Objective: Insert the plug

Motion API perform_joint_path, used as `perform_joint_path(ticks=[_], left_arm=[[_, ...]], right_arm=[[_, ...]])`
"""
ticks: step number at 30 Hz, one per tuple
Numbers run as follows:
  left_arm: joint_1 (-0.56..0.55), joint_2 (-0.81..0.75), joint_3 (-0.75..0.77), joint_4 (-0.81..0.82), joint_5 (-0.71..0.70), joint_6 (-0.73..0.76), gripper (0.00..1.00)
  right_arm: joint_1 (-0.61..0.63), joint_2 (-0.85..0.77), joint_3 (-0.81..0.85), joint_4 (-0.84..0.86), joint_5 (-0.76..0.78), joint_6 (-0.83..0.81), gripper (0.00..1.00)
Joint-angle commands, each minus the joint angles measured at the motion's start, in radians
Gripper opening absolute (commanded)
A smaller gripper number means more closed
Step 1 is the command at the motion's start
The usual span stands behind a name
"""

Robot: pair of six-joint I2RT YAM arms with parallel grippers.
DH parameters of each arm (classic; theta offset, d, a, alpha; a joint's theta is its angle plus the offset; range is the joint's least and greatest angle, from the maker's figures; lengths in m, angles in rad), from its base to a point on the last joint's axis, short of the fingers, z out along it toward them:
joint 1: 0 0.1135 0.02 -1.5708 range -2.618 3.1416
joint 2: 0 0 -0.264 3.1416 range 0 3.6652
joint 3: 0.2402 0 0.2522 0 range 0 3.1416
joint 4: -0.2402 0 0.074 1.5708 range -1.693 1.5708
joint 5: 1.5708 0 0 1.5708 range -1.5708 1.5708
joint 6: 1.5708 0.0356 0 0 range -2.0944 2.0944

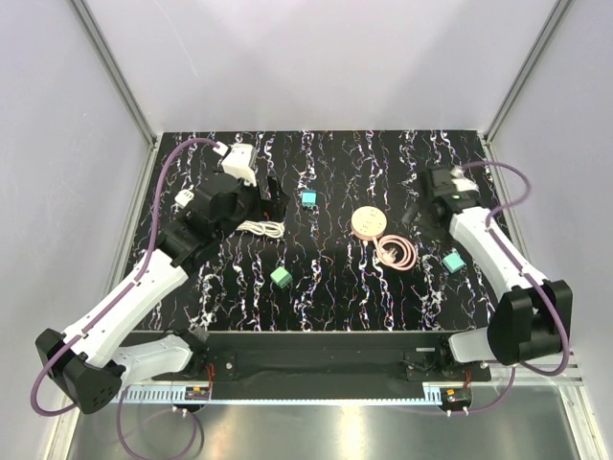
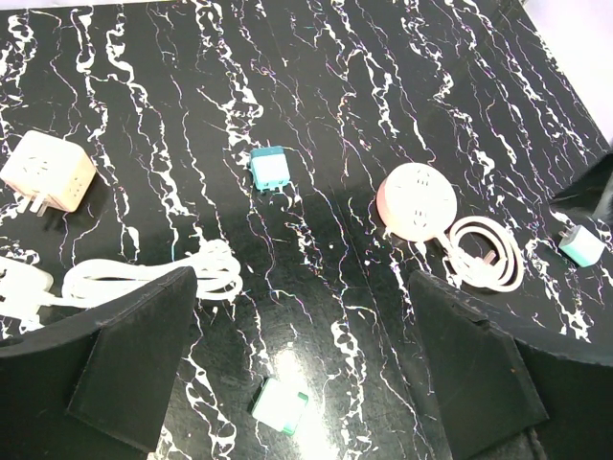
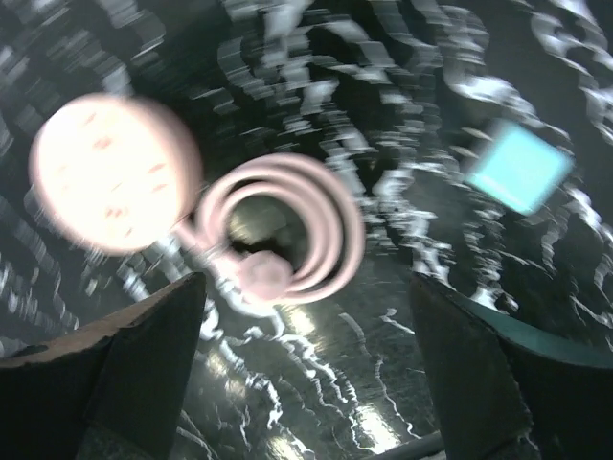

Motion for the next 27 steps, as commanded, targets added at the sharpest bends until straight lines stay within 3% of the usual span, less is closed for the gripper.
perform_joint_path(ticks=[1, 2, 9, 14, 22, 26, 27], left_arm=[[0.004, -0.011, 0.009, 0.020, -0.008, -0.003, 0.99], [0.004, -0.011, 0.010, 0.022, -0.007, -0.005, 0.99], [0.004, -0.008, 0.012, 0.020, 0.010, -0.008, 0.99], [0.004, -0.008, 0.015, 0.019, 0.008, -0.005, 0.99], [0.004, -0.013, 0.015, 0.019, 0.007, -0.005, 0.99], [0.004, -0.005, 0.016, 0.017, 0.008, -0.006, 0.99], [0.004, -0.004, 0.016, 0.017, 0.010, -0.006, 0.99]], right_arm=[[-0.161, -0.052, -0.061, -0.105, 0.056, 0.176, 0.93], [-0.235, -0.058, -0.073, -0.100, 0.046, 0.173, 0.93], [-0.323, -0.003, -0.107, -0.061, 0.077, 0.192, 0.93], [-0.367, 0.112, -0.103, 0.063, 0.066, 0.101, 0.89], [-0.390, 0.284, -0.043, 0.091, 0.051, 0.008, 0.85], [-0.390, 0.306, -0.067, 0.123, 0.038, -0.031, 0.73], [-0.390, 0.301, -0.072, 0.133, 0.031, -0.046, 0.61]])
